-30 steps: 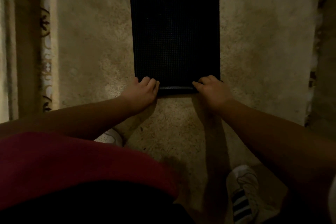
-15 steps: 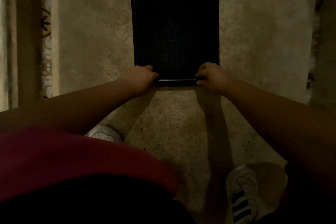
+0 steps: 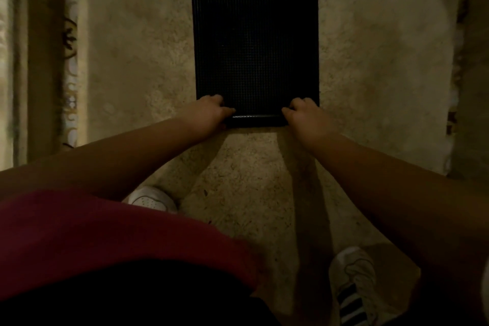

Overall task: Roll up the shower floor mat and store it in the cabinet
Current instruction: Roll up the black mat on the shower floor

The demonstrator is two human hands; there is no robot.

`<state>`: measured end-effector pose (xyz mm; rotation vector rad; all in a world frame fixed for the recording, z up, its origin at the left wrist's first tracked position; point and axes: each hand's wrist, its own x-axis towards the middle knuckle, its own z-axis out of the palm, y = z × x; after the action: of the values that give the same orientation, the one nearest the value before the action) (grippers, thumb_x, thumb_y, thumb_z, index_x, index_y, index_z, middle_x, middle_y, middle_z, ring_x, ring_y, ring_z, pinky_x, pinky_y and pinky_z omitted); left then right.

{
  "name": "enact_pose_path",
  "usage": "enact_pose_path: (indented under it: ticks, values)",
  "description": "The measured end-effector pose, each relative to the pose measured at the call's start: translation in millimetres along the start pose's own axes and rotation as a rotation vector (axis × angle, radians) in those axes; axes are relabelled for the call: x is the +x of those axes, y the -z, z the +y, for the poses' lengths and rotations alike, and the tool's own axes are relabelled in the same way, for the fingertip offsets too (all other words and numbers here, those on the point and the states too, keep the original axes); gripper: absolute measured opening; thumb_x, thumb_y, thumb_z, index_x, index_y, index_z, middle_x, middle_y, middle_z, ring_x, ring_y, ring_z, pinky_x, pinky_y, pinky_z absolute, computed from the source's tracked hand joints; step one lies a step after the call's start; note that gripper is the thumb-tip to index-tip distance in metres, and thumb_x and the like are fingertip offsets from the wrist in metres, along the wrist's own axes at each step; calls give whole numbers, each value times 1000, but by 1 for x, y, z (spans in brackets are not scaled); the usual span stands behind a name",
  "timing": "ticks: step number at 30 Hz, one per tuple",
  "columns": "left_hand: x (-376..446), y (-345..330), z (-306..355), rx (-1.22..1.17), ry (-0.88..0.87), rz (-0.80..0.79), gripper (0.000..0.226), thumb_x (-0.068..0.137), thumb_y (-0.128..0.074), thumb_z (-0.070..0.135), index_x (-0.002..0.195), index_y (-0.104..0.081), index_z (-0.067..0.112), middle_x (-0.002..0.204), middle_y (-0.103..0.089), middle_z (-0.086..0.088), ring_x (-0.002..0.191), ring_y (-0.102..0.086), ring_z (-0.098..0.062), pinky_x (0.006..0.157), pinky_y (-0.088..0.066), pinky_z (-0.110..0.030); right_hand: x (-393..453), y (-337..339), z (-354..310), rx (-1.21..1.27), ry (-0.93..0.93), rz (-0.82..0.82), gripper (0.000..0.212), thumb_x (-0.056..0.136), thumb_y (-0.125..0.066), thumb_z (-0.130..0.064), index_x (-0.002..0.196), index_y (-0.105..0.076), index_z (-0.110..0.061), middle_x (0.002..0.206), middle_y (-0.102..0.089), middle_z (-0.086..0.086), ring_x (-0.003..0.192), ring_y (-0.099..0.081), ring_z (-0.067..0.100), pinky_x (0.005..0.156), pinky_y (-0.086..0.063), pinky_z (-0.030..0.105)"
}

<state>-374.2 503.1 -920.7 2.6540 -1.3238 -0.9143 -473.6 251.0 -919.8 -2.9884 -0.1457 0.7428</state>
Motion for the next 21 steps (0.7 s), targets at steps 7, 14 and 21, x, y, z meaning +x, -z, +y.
enact_pose_path:
  ticks: [7,14,21]
  values:
    - [-5,2,7,243,-29,7,61,95,-51,25,149,-25,17,123,-52,-18,103,-54,-35,69,-48,-40,33,31,12,80,-18,-231,35,84,-65,-29,116,-64,-16,109,-62,12,97,-58,31,81,-52,41]
    - [-3,4,13,281,-1,45,51,92,-47,13,140,-32,8,124,-44,-20,106,-47,-35,72,-49,-44,43,35,15,89,-32,-267,38,81,-68,-34,118,-66,-24,105,-66,7,93,-60,28,70,-44,32]
    - [-19,-13,10,197,-109,-38,51,92,-53,16,141,-39,12,117,-54,-15,101,-54,-32,76,-52,-42,22,24,6,261,-43,-476,49,83,-70,-35,128,-59,-21,124,-61,6,111,-56,26,86,-46,34]
